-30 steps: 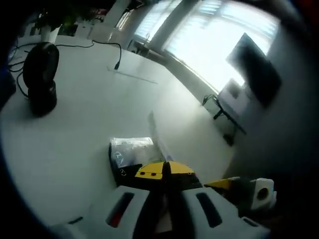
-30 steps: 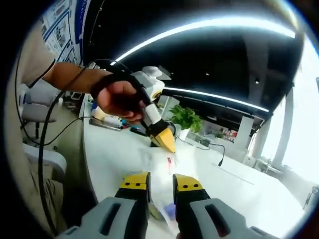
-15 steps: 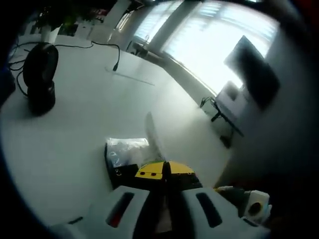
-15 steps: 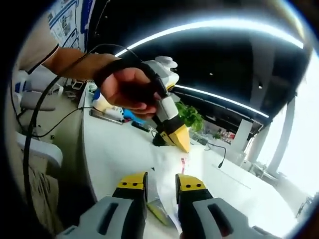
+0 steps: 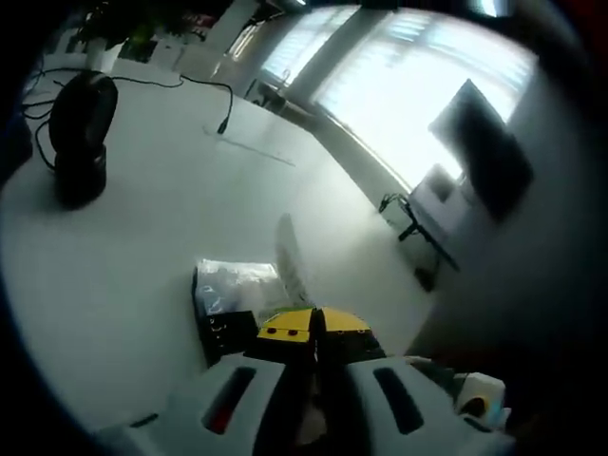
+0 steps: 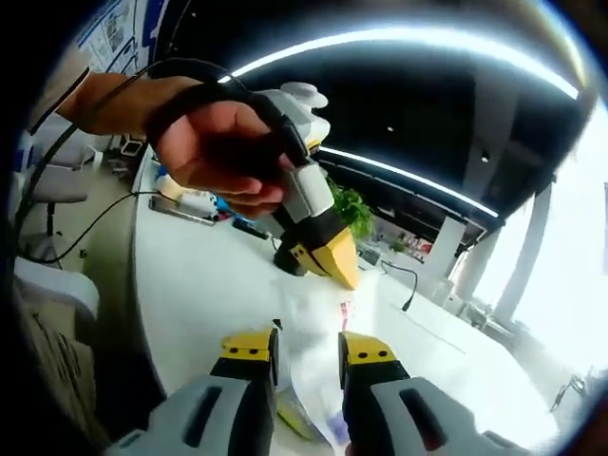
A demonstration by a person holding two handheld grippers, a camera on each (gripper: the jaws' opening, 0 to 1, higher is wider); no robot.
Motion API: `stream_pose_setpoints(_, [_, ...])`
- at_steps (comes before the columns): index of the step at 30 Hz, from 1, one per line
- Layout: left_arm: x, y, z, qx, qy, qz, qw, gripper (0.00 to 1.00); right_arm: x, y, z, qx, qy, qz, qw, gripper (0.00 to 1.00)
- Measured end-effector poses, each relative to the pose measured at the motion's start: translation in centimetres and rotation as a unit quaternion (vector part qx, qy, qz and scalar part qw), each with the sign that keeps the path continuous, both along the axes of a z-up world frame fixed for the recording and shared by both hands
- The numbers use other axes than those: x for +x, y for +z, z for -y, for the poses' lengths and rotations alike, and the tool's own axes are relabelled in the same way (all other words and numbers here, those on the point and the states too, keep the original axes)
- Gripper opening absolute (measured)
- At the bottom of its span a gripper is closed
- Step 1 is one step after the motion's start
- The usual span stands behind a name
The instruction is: Clip sheet goods on table flip sheet goods clip sheet goods scan sheet goods put sheet goods back to table
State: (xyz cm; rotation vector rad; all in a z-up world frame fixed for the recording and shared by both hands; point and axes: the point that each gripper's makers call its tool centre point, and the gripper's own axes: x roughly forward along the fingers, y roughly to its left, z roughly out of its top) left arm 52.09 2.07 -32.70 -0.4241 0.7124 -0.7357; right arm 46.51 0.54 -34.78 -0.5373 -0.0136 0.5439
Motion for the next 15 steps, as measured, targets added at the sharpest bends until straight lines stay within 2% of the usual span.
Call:
stream_pose_setpoints(8, [0.01, 0.3, -0.01, -0.005, 0.004, 0.001, 1.0, 0.0, 0.68, -0.16, -0.09, -0.014, -0.014, -0.007, 0.9998, 0.18])
stream_pose_setpoints(12, [-0.08, 0.36, -0.01, -0.012, 0.008, -0.003, 0.9999, 0.0, 0.88, -0.55, 0.0, -0.043, -0.03, 0.005, 0.9986, 0.18])
stream_pose_setpoints(15, [-0.09, 0.35, -0.02, -0.011, 0.006, 0.0, 0.9999, 0.0, 0.84, -0.23, 0.06, -0.036, -0.035, 0.011, 0.9987, 0.15])
